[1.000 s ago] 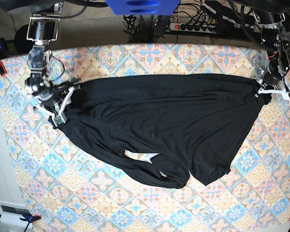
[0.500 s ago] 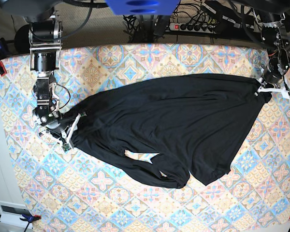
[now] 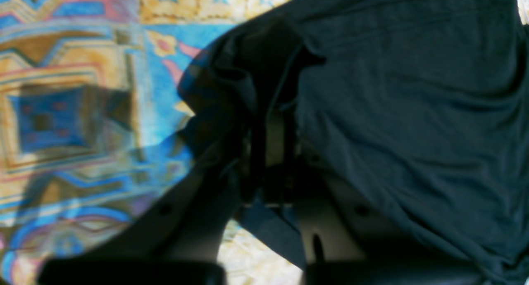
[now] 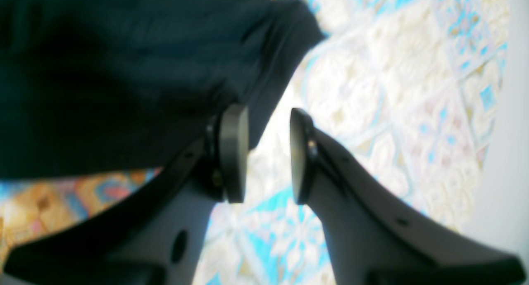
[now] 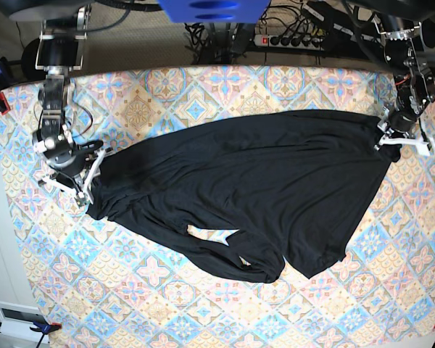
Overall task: Layout the t-shirt on the table in an organized manner, then fold the t-shirt properly
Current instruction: 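Lift the shirt edge with the right gripper and pull it toward the robot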
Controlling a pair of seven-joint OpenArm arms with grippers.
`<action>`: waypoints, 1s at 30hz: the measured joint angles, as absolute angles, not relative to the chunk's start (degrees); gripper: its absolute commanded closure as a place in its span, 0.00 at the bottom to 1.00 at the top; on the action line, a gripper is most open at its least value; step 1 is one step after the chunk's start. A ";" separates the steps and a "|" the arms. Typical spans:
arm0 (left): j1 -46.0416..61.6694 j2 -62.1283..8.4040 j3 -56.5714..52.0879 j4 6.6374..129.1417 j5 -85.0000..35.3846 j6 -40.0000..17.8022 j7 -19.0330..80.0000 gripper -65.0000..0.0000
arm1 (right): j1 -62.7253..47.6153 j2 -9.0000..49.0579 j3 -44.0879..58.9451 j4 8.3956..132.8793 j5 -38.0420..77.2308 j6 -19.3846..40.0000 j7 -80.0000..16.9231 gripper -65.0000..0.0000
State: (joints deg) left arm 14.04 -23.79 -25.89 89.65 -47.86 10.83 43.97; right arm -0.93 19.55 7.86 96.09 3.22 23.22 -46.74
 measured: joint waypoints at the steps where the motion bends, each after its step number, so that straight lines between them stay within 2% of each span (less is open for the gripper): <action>1: 14.06 -23.79 -25.85 89.69 -47.70 11.05 44.03 1.00 | -2.68 19.68 7.86 97.67 3.40 23.24 -46.11 0.75; 6: 13.98 -24.10 -25.91 89.69 -47.37 10.92 43.77 1.00 | -9.45 19.51 6.35 99.83 3.29 23.53 -46.83 0.75; 13: 13.98 -24.03 -25.91 89.67 -47.57 11.07 43.92 1.00 | -8.73 22.24 -2.72 99.00 3.40 23.49 -45.54 0.75; 16: 14.06 -23.94 -25.91 89.69 -47.66 10.94 43.97 1.00 | -9.04 23.24 -6.31 99.04 -2.02 23.73 -45.76 0.68; 19: 14.24 -23.99 -25.91 89.69 -47.75 11.14 43.94 1.00 | -8.84 23.66 -12.12 99.31 -13.08 23.22 -45.71 0.58; 22: 14.28 -23.99 -25.91 89.69 -47.79 11.05 43.90 1.00 | -8.38 23.64 -18.20 99.79 -21.41 22.39 -45.45 0.52; 30: 14.28 -23.99 -25.91 89.69 -47.77 10.98 43.94 1.00 | -7.57 23.81 -21.71 97.27 -25.54 20.95 -43.44 0.53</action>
State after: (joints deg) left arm 14.28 -23.99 -25.91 89.69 -47.77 10.98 43.94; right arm -7.57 23.81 -21.71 97.27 -25.54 20.95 -43.44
